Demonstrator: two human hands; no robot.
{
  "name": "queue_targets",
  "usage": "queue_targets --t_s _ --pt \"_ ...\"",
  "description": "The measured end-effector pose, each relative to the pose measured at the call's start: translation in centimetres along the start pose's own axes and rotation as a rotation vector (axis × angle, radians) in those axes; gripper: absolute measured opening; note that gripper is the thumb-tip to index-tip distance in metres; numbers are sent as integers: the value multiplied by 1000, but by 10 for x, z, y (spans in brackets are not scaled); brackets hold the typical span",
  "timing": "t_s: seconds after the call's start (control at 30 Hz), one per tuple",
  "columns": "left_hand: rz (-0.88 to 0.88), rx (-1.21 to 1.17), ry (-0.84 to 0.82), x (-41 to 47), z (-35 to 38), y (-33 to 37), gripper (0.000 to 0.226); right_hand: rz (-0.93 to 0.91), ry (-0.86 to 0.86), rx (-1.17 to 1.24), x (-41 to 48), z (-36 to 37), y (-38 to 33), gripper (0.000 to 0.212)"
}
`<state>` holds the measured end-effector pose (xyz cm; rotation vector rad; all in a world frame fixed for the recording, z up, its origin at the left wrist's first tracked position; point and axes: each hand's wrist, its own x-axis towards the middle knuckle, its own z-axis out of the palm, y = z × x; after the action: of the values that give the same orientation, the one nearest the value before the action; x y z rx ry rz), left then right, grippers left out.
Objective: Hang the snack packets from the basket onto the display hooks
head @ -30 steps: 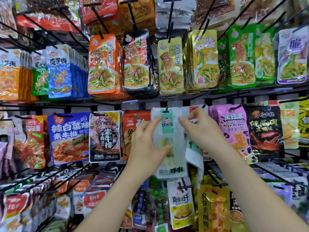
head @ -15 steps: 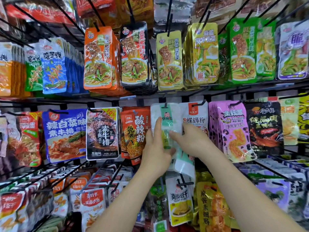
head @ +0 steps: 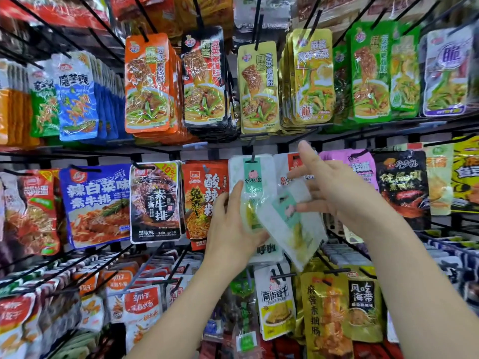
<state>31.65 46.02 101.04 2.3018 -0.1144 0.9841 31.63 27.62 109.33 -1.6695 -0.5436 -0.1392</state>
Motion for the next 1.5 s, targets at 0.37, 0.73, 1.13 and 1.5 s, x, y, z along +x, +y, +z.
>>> queue_targets --t_s 0.37,0.73,1.13,1.5 --pt "177 -230 340 -19 -38 24 37 -160 81 255 -7 -2 -7 11" --pt "218 -443 317 16 -49 55 23 -406 214 88 -1 41 -11 17" --pt "276 -162 353 39 -46 42 28 -342 216 17 24 50 -5 30" --pt "202 -37 132 38 -39 27 44 -336 214 -370 22 47 6 41"
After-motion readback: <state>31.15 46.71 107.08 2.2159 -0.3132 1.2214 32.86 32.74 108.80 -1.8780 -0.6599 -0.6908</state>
